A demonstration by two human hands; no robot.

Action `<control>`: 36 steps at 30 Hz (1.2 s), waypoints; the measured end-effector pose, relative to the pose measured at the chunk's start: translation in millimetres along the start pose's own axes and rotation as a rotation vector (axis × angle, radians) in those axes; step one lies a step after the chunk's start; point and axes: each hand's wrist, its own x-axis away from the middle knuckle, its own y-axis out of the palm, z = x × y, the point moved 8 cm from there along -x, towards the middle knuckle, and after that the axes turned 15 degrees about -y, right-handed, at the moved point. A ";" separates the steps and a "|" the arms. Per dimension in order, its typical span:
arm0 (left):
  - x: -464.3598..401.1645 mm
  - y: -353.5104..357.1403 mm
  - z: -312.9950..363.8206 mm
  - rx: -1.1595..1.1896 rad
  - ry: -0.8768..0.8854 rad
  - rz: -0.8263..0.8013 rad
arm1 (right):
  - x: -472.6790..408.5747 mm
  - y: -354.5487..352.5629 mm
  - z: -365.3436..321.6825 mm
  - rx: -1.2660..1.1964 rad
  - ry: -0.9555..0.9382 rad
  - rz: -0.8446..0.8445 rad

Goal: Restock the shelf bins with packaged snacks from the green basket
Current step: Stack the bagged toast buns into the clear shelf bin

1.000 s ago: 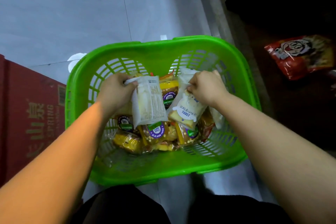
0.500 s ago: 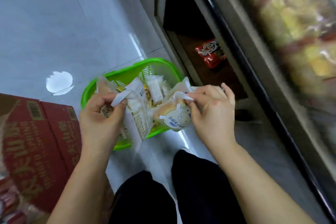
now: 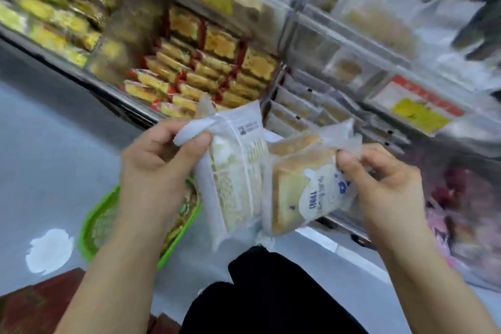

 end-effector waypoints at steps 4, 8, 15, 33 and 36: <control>-21.5 80.0 -0.7 -0.090 -0.057 -0.156 | -5.6 -41.8 56.6 -0.050 0.255 0.080; -51.0 123.2 -31.9 -0.189 -0.254 -0.186 | -16.8 -56.5 92.4 0.090 0.320 0.038; -104.8 170.7 -45.0 -0.611 -0.124 -0.147 | -28.9 -51.3 128.5 0.584 0.289 -0.158; -78.8 156.2 -26.5 -0.809 0.176 -0.167 | -19.6 -31.2 132.3 0.471 0.274 -0.240; -46.5 143.3 -43.0 -0.855 0.230 -0.342 | -20.5 -32.2 131.2 0.514 0.271 -0.198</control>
